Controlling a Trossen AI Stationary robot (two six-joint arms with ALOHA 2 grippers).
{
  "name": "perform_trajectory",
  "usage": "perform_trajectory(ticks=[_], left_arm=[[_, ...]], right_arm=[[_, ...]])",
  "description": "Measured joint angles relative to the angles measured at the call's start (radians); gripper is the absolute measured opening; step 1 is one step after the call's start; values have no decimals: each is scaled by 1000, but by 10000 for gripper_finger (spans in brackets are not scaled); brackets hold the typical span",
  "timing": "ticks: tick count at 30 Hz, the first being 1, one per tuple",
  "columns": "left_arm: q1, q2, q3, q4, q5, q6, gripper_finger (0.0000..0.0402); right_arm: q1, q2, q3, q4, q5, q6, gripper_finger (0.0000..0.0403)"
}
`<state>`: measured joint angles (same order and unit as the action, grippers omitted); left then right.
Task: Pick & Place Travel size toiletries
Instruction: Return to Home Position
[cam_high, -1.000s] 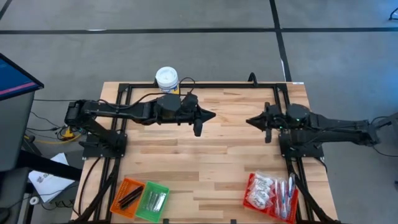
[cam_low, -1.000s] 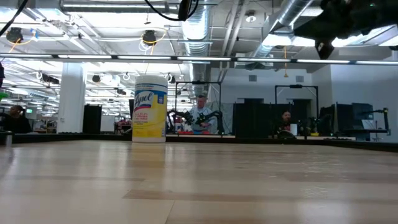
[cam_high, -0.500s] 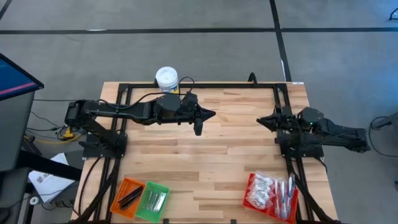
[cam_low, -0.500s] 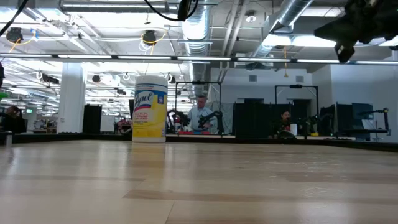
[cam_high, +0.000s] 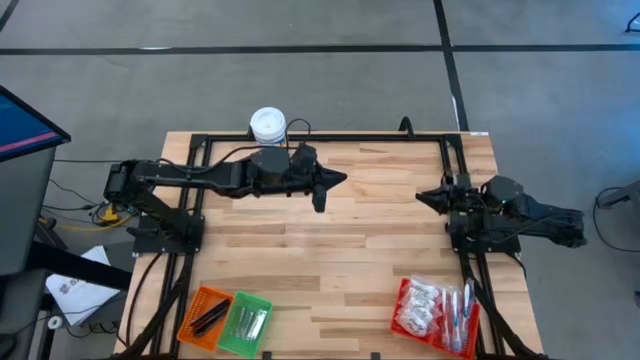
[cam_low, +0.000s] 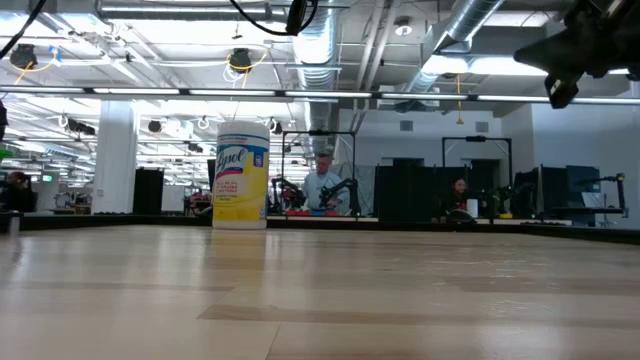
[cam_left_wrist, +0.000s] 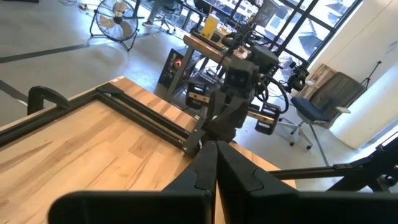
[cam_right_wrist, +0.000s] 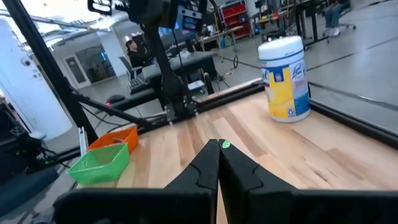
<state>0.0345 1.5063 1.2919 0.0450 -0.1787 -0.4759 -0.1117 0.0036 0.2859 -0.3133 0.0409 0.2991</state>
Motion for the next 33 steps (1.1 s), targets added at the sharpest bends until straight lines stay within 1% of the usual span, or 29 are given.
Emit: perform_trajectory(ticks=[24,29,33], left_arm=[[50,0,0,26,0,0,1],[51,0,0,32,0,0,1],[51,0,0,32,0,0,1]], right_arm=[[0,-1,-2,0,10,-18,0],[0,-1,-58,37,12,8,0],[1,-1,-118,138,5,32,0]])
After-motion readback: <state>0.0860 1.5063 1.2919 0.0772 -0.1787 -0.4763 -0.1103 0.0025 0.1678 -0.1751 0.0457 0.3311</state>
